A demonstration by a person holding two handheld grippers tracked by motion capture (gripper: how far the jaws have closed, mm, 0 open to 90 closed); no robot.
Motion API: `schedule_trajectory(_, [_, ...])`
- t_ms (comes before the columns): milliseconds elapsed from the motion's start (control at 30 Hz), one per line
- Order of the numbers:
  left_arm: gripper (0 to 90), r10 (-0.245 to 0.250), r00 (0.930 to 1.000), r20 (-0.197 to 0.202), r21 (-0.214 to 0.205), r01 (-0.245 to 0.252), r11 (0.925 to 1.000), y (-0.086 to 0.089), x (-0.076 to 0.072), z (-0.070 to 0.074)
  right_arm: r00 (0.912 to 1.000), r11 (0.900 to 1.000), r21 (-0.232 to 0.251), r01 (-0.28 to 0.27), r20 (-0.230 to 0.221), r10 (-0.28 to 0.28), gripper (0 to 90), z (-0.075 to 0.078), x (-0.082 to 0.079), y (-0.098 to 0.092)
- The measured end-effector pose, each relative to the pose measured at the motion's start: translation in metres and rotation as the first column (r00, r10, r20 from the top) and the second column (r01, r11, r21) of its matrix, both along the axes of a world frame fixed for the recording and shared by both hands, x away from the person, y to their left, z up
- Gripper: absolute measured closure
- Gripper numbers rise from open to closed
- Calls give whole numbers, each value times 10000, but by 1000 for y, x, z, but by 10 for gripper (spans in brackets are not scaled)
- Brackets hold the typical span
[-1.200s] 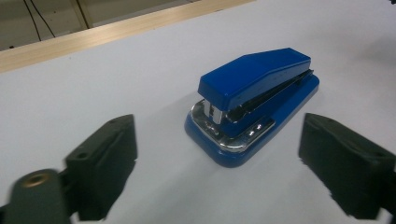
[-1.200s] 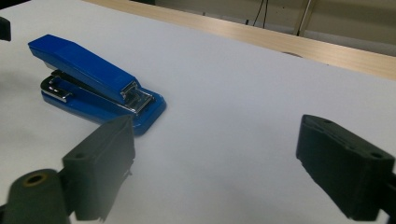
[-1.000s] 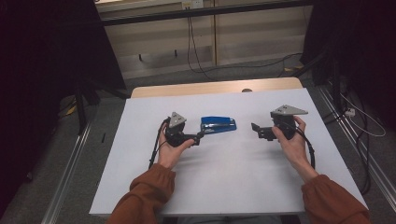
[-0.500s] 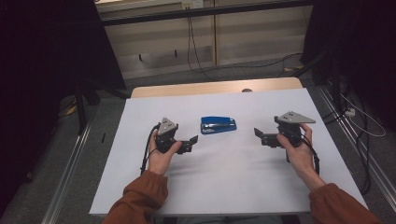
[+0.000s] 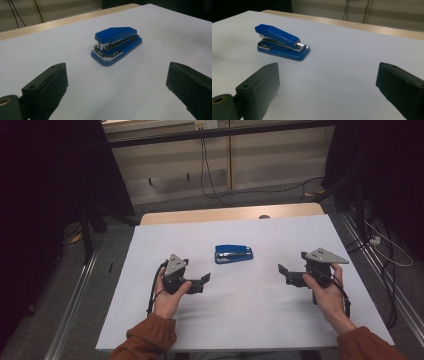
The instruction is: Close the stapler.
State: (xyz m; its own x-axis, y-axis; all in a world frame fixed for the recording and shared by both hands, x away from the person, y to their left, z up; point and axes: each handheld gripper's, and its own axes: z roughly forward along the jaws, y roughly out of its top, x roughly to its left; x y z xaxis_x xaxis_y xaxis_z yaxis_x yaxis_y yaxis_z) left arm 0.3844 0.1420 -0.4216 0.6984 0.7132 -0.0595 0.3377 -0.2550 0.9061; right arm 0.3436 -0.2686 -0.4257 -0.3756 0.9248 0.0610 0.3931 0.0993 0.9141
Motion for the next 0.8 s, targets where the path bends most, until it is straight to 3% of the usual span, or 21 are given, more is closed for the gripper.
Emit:
schedule_trajectory(300, [38,435,9990,133,-250,-431,9988,20,-18,-2,9994,9997,35,245,246,-246,49,0,-23,-9])
schedule_trajectory(433, [39,723,9968,340,-130,-719,9973,31,-26,-1,9993,9995,-30,303,233,-302,48,-2,-32,-10])
schedule_trajectory(500, [38,938,9953,224,-332,-931,9951,38,-30,-1,9988,9993,52,364,311,-365,47,0,-37,-11])
schedule_trajectory(700, [38,1028,9944,259,-63,-1027,9947,53,-41,-3,9970,9979,-138,636,453,-629,47,-1,-51,-17])
schedule_trajectory(800, [38,1481,9879,467,-91,-1478,9890,56,-49,-2,9965,9972,-225,711,451,-700,47,-2,-59,-21])
